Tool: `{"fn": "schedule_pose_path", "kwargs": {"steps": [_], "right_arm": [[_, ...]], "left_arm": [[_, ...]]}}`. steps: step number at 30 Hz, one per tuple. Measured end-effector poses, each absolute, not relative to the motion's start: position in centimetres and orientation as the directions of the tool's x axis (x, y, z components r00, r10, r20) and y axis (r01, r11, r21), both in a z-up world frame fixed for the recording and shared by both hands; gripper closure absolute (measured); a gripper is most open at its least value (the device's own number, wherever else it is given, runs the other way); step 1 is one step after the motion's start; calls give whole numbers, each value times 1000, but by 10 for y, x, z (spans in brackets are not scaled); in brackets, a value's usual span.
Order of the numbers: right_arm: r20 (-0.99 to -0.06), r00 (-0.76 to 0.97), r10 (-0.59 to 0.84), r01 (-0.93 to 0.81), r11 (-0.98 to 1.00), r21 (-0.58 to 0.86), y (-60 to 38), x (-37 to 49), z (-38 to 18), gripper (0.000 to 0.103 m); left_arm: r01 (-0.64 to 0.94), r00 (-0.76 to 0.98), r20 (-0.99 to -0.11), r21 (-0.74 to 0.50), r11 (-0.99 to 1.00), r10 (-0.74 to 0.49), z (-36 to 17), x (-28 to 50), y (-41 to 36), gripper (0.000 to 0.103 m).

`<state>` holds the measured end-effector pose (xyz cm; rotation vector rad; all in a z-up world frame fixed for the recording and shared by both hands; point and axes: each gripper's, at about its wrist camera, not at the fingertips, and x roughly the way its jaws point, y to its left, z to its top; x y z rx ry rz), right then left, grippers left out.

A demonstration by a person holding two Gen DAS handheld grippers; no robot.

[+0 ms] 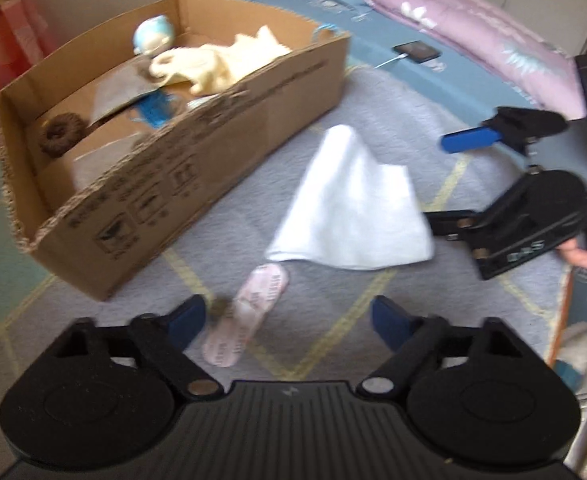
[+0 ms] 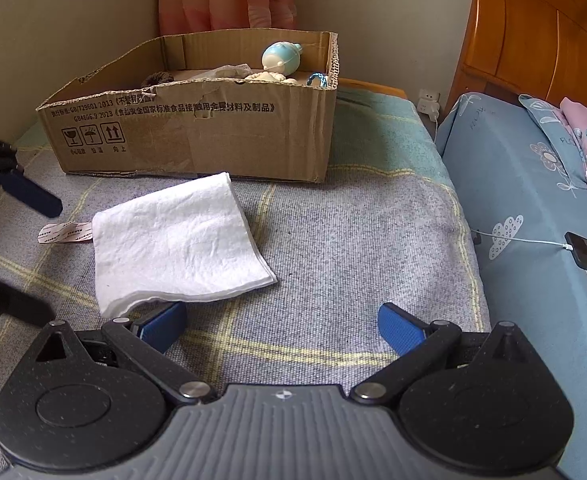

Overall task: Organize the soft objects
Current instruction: 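Lower the left tool over the pink-white strip and close on it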

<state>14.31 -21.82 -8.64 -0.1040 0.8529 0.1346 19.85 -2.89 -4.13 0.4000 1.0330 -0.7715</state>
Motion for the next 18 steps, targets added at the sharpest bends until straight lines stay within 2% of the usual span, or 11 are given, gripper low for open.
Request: {"fn": "schedule_pose_path", "kwargs": {"steps": [3, 5, 7, 8, 9, 15, 18], "right_arm": [[-755, 651, 76, -159, 987, -37, -218, 143, -87, 0], [-756, 651, 76, -159, 987, -38, -218, 143, -87, 0], [-755, 651, 76, -159, 987, -37, -218, 142, -87, 0], [-755, 651, 76, -159, 987, -37, -218, 143, -87, 0], [-755, 651, 77, -159, 987, -37, -218, 143, -87, 0], [-756, 651, 75, -157, 987, -37, -218, 142, -87, 0], [-756, 650, 75, -158, 987, -38, -218, 142, -87, 0]], "left_arm": [[735, 320, -875, -13, 678, -363, -43, 202, -28, 46], [741, 325, -872, -6, 671, -366, -42, 203, -26, 48], [749, 326, -868, -6, 662, -376, -40, 201, -27, 60], [750, 327, -866, -6, 661, -379, -37, 198, -27, 72], [749, 330, -865, -5, 663, -378, -36, 197, -27, 77], [716, 354, -860, -4, 698, -368, -37, 196, -23, 86], [690, 371, -856, -7, 724, -361, -35, 198, -19, 87]]}}
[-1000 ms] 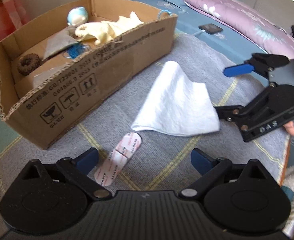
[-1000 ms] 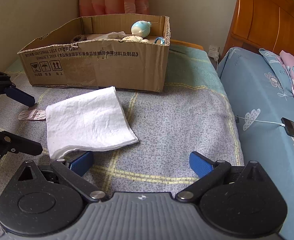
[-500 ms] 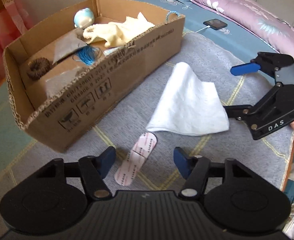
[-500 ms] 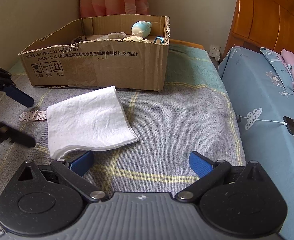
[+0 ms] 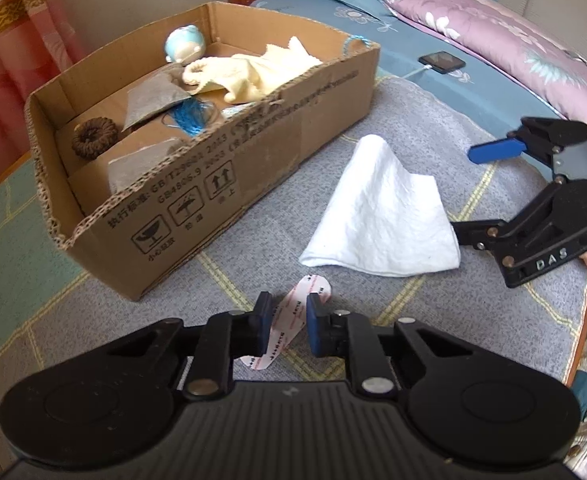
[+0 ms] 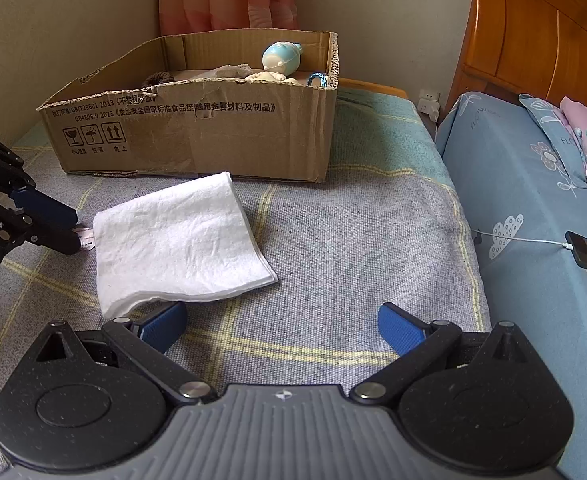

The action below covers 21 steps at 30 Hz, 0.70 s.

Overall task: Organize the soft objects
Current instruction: 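Lower the left tool over the pink-white strip and close on it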

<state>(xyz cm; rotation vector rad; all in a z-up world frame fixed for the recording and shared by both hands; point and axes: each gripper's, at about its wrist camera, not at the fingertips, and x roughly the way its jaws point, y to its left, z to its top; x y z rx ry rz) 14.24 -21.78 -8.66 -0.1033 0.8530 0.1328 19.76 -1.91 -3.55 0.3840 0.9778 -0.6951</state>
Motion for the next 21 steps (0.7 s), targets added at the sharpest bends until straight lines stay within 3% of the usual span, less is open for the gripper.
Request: {"fn": "schedule_pose_path", "kwargs": {"steps": [16, 21], "right_arm": [[-741, 664, 101, -206, 977, -51, -207, 130, -75, 0], [-713, 686, 146, -250, 967, -43, -204, 123, -60, 0]], "left_arm": [[552, 433, -847, -20, 833, -307, -37, 206, 6, 83], [558, 461, -830, -3, 830, -313, -31, 197, 8, 71]]}}
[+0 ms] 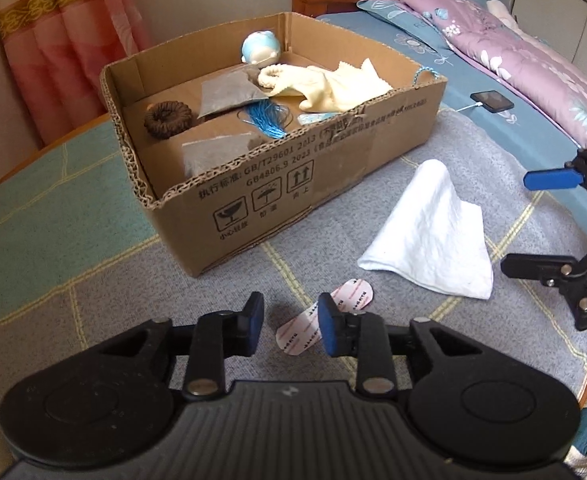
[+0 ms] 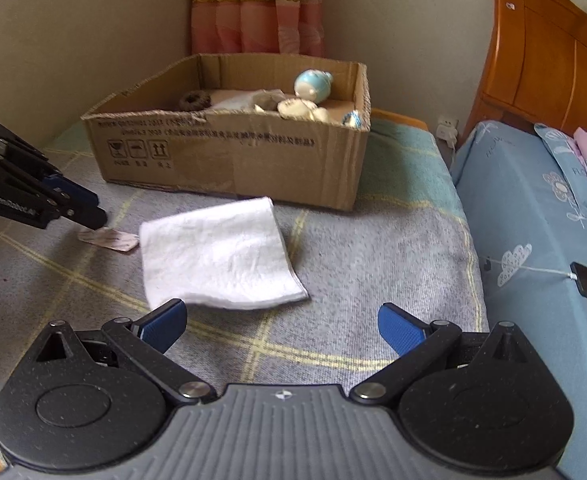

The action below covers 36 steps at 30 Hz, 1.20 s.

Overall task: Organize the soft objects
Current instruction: 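Lower the left tool over the pink-white strip and close on it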

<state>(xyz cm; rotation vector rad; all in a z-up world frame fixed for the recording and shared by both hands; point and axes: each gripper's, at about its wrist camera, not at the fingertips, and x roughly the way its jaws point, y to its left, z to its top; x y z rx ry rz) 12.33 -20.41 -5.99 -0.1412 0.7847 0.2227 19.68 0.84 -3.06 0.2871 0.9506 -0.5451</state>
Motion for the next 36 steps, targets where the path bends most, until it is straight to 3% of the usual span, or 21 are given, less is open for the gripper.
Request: {"fn": "schedule_pose_path", "kwargs": {"steps": [4, 7, 17, 24, 34, 36], "right_arm": [[-691, 701, 174, -284, 958, -47, -199, 119, -50, 0], [-677, 706, 206, -324, 945, -50, -194, 117, -44, 0], [-674, 698, 242, -331, 943, -5, -192, 118, -48, 0], [-671, 697, 254, -307, 951, 41, -206, 120, -52, 0], [-664, 693, 281, -267, 955, 125, -226, 122, -59, 0], [-663, 692, 285, -259, 955, 141, -230, 122, -60, 0]], "left_arm": [[548, 473, -826, 4, 836, -306, -29, 189, 11, 70], [581, 467, -827, 20, 814, -313, -31, 181, 9, 60], [643, 379, -866, -7, 766, -327, -39, 200, 1, 59], [761, 245, -921, -12, 649, -304, -40, 209, -19, 37], [866, 51, -980, -52, 498, -191, -38, 196, -49, 37], [872, 68, -984, -23, 489, -167, -39, 193, -52, 42]]}}
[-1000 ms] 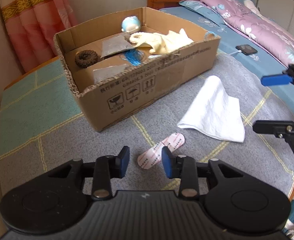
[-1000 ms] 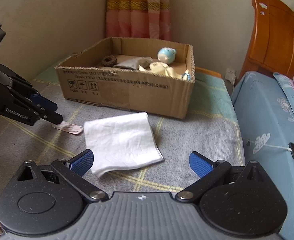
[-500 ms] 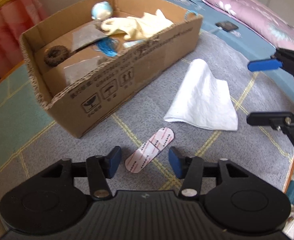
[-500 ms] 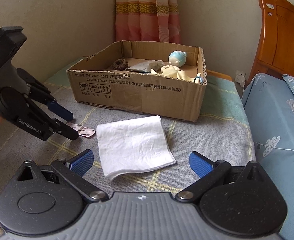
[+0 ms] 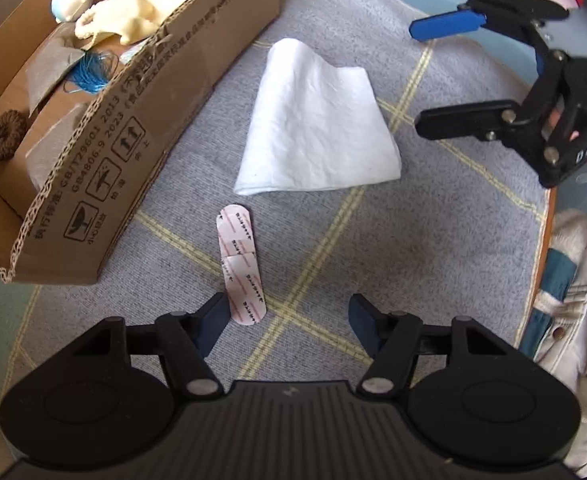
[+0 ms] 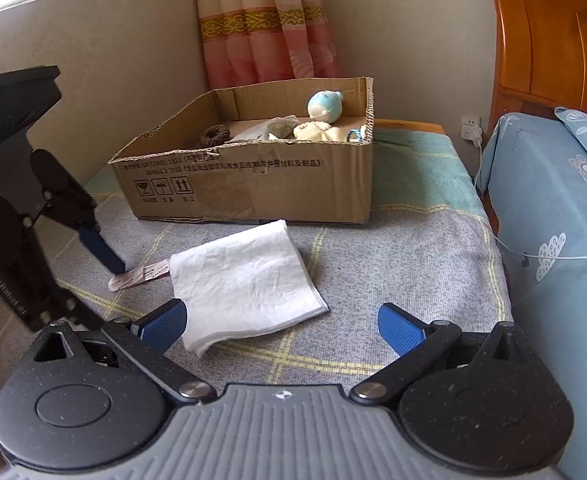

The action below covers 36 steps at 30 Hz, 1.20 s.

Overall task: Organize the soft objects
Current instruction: 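Lower the left tool over the pink-white strip and close on it, then move the right tool to the white towel while the left tool holds the strip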

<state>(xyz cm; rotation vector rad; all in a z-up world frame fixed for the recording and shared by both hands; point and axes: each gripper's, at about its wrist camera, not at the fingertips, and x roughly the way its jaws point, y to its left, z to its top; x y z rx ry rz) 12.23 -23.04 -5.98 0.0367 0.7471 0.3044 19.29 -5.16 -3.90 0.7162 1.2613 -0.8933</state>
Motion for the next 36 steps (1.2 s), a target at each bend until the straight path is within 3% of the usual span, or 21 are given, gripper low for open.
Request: {"fn": "schedule_pose_path", "kwargs": {"steps": [7, 14, 29, 36], "right_arm": [[-660, 693, 290, -260, 954, 146, -232, 120, -60, 0], [-659, 693, 292, -267, 953, 142, -229, 119, -59, 0], [-662, 689, 295, -280, 951, 133, -223, 119, -59, 0], [-682, 663, 308, -338, 936, 95, -216, 123, -66, 0]], "left_arm": [[827, 112, -980, -1, 562, -166, -36, 205, -53, 60], [797, 140, -973, 0, 604, -184, -33, 210, -59, 86], [709, 208, -949, -21, 705, -238, -29, 175, -30, 86], [691, 249, -932, -20, 723, -264, -29, 175, -31, 77]]}}
